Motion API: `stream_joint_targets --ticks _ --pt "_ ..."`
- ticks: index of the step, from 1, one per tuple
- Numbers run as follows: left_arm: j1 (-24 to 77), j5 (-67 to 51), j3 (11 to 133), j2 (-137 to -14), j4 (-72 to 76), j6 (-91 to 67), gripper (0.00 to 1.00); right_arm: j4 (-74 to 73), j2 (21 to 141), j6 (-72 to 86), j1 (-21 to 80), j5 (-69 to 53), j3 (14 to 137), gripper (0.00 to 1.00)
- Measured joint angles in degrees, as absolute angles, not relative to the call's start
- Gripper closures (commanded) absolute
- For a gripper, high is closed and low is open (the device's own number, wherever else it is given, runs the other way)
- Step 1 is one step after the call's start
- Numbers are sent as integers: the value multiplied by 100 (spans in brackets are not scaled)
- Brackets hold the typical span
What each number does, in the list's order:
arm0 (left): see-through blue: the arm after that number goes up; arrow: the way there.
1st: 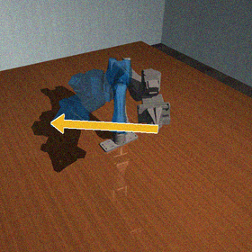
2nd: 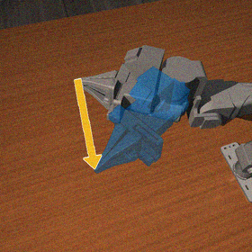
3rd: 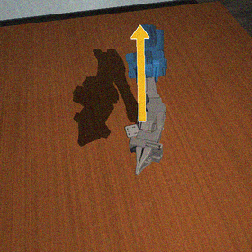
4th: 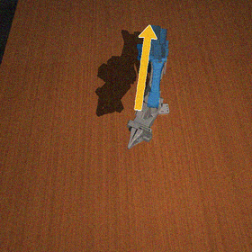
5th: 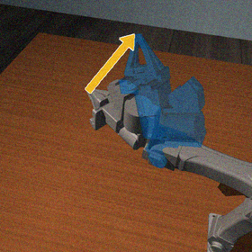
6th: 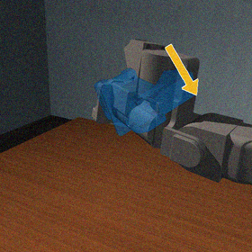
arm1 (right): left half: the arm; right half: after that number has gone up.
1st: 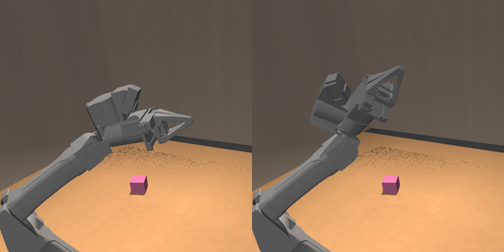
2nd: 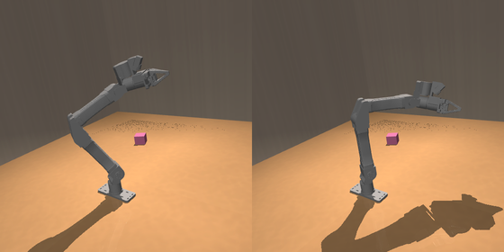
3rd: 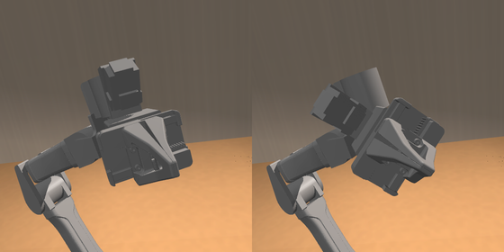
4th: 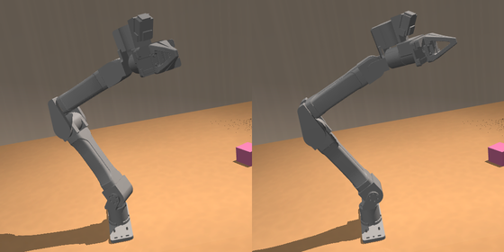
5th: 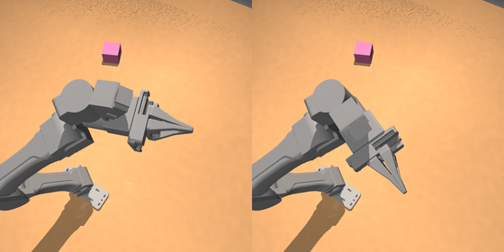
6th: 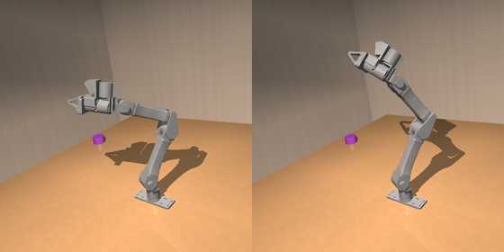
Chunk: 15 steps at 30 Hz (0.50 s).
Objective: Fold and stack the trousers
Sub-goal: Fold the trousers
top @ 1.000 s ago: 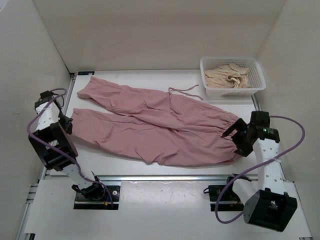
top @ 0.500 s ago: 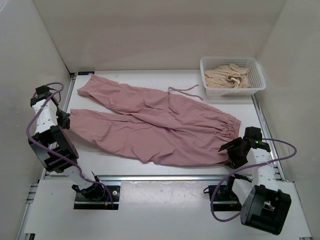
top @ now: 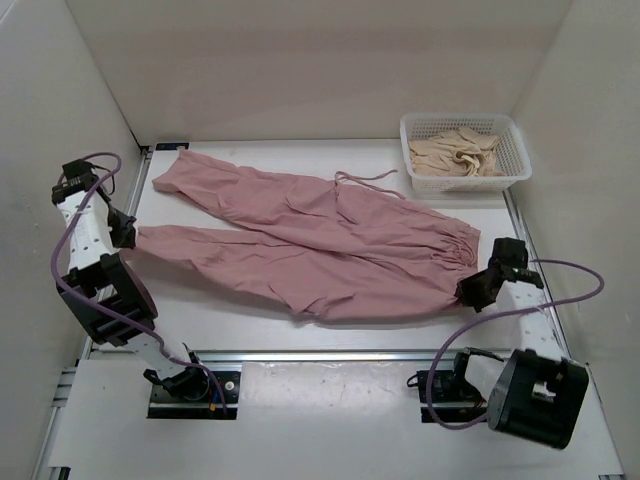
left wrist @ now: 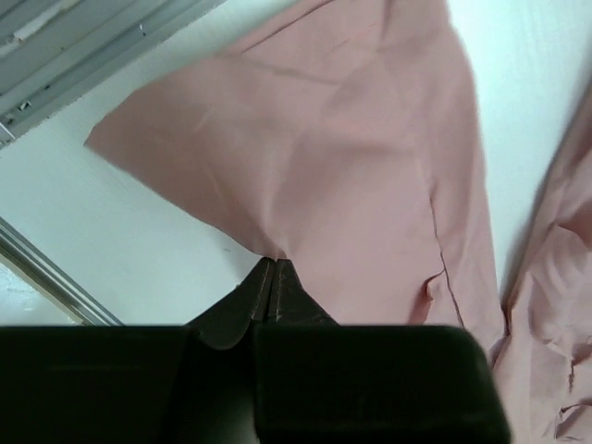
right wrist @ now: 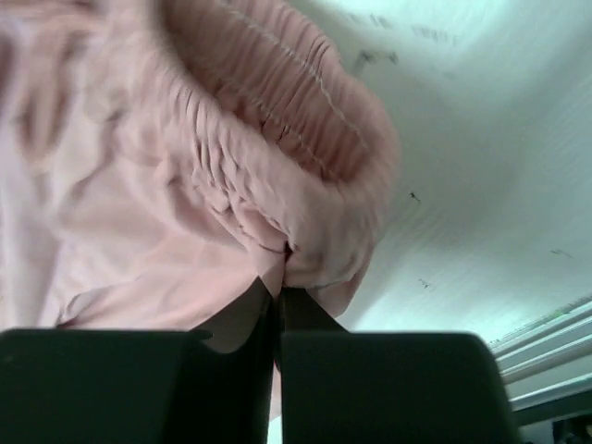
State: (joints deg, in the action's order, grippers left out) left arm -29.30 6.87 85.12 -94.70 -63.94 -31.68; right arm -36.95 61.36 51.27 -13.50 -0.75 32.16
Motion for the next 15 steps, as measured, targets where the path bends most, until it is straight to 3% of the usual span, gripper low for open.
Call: stream_joint_targets --ticks 6,15 --pt "-2915 548 8976 -9251 -6694 -3159 90 -4493 4908 4912 -1343 266 3752 100" --pt "-2545 104 10934 -9804 -6853 -3190 90 -5264 4998 4910 -1337 701 4661 100"
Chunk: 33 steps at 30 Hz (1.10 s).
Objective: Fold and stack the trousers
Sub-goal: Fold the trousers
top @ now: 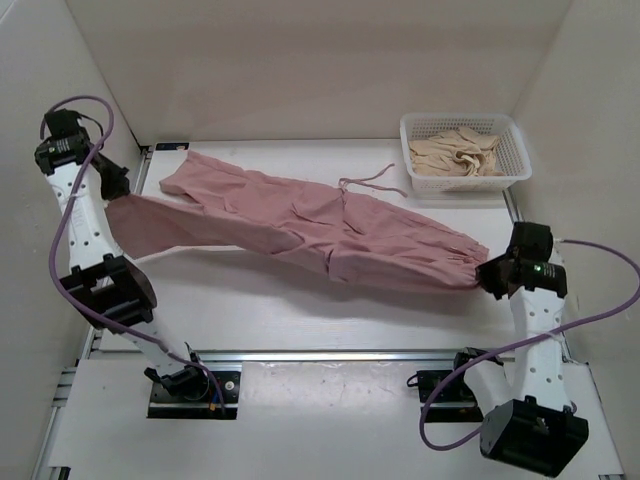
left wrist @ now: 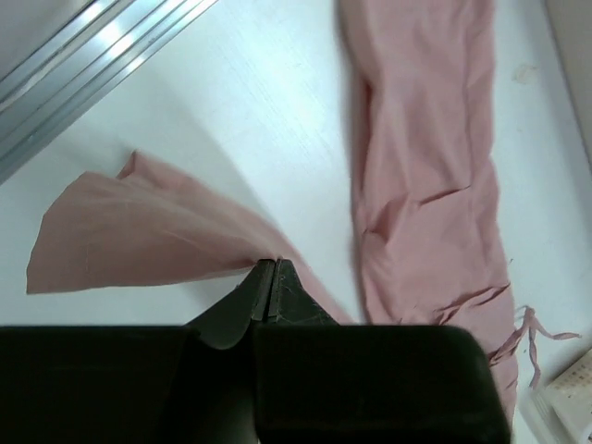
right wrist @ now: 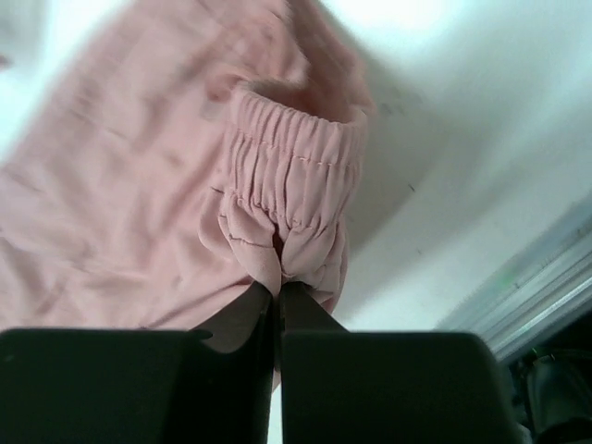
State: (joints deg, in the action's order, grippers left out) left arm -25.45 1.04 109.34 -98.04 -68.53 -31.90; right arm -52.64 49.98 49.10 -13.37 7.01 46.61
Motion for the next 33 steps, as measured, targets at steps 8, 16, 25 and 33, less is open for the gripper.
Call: stream_joint_targets --ticks 8,16,25,33 --pt "-1868 222 12901 -11504 -6987 -3033 90 -4779 6281 4858 -1299 958 5933 100" --pt "-1343 353 14556 -13312 -6814 -3022 90 -4348 7970 4799 -1223 1092 6547 100" --pt "-814 399 15471 -14215 -5889 -3083 81 -4141 9435 4772 -1225 1505 7489 83" --pt "-687 163 15775 -14728 -4840 -3389 0 -3852 9839 4908 -1249 1914 7601 8"
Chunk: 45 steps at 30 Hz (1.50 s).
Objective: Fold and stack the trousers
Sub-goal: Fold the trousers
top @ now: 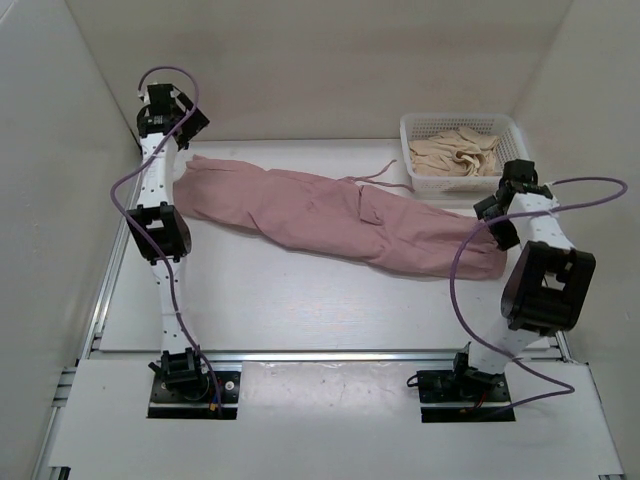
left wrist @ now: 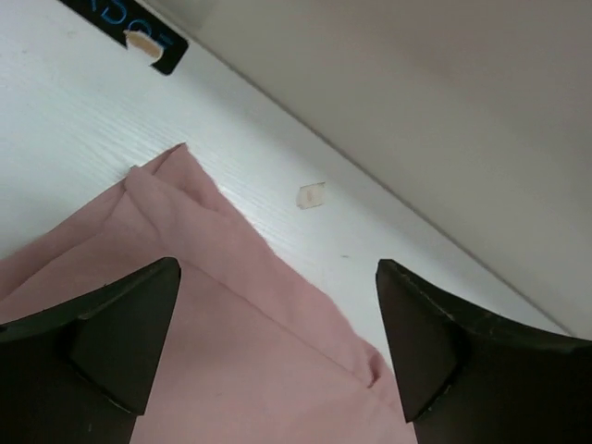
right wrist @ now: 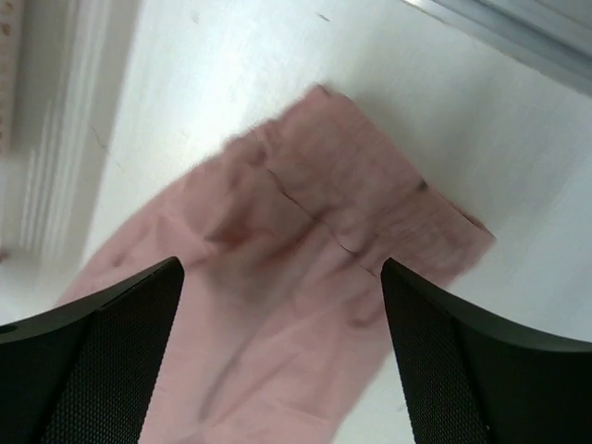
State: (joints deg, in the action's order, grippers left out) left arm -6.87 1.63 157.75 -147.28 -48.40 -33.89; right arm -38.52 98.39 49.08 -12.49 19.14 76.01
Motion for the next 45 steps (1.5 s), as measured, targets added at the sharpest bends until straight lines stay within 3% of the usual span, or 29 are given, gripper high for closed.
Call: stream_joint_targets --ticks 4,5,6,9,10,12,15,16,17,19,25,31,33,35,36,37,39,40,41,45 --pt "-701 235 14752 -14241 -4770 -3151 0 -3798 8917 4877 -1258 1927 6670 6" --pt "-725 261 14363 -14000 -4764 -3085 5 -3828 8696 4858 -1262 1894 6493 5" --pt "-749 279 14042 -13751 -4838 -3035 20 -3870 8519 4838 -1264 1865 6366 5" --pt "-829 329 13043 -12849 -4969 -2880 81 -3903 8060 4737 -1299 1592 5940 5" --pt "-880 373 12787 -12571 -5022 -2838 83 -3913 7959 4720 -1334 1448 5795 5" --pt "-989 423 12405 -12123 -5157 -2792 81 -3916 7806 4670 -1476 1164 5463 5" --pt "-1133 320 12156 -11913 -5395 -2753 58 -4005 7688 4622 -1793 705 5059 4" --pt "-1164 252 12125 -11974 -5492 -2729 45 -4016 7664 4611 -1874 574 4965 4" --pt "-1177 174 12086 -12079 -5557 -2709 43 -4016 7651 4604 -1957 438 4882 4" --pt "-1173 -45 11900 -12379 -5649 -2724 30 -3992 7644 4613 -2080 191 4786 4" --pt "-1041 -563 11577 -13609 -5964 -2858 26 -3538 7915 4674 -2097 -364 4654 2" --pt "-930 -738 12099 -13832 -5951 -3059 25 -3044 8873 4807 -2099 -569 4845 5" --pt "-908 -773 12278 -13996 -5983 -3159 25 -2875 9067 4866 -2102 -622 5015 11" --pt "-897 -816 12503 -14123 -5970 -3251 28 -2661 9231 4939 -2102 -657 5137 30" --pt "-888 -836 12626 -14188 -5999 -3304 35 -2545 9301 4971 -2097 -659 5168 41" --pt "-882 -849 12781 -14274 -5996 -3354 40 -2475 9376 5009 -2086 -637 5203 65" --pt "-873 -869 13023 -14418 -5935 -3444 56 -2377 9537 5013 -2049 -580 5293 87" --pt "-869 -873 13131 -14488 -5933 -3481 82 -2346 9616 5035 -2043 -548 5339 96" --pt "-862 -878 13257 -14571 -5931 -3520 90 -2340 9675 5048 -2032 -504 5380 100" --pt "-843 -843 13633 -14724 -5889 -3607 90 -2377 9730 5024 -1990 -419 5568 100"
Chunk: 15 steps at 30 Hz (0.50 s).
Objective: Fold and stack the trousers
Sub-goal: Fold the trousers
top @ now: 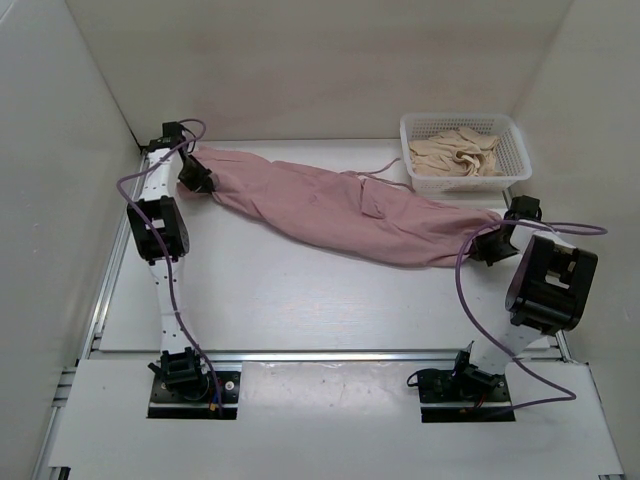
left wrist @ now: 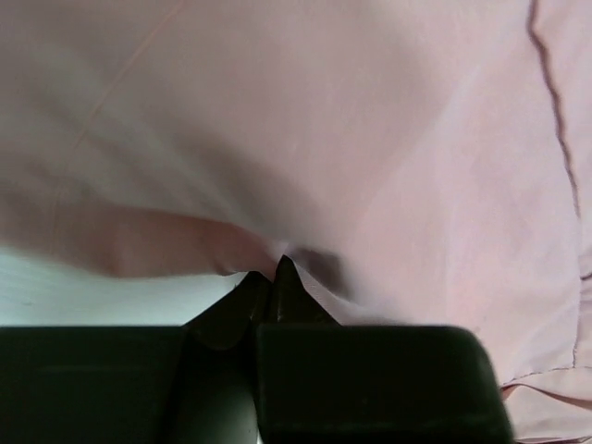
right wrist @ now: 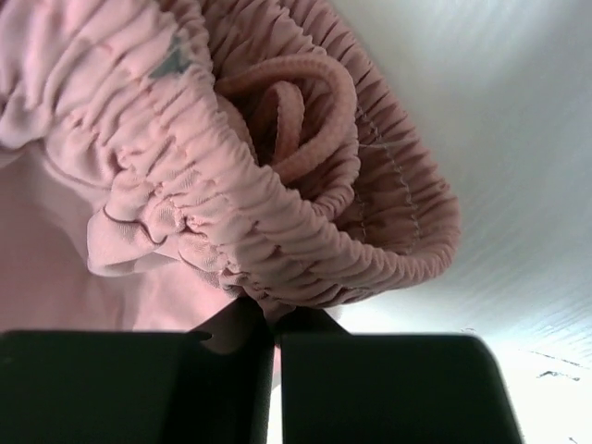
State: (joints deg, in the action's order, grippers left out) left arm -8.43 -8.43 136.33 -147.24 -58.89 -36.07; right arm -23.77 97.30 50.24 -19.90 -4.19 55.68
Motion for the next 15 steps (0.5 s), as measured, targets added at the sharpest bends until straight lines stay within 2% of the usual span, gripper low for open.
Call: stream_joint_targets --ticks 8,15 --pt "-777 -478 13729 -14608 -5822 -3636 90 -2639 9314 4912 -1988 -301 5653 100" --pt "-849 -270 12464 -13292 -5743 -3568 90 -2987 8473 4936 -1986 -266 5658 100"
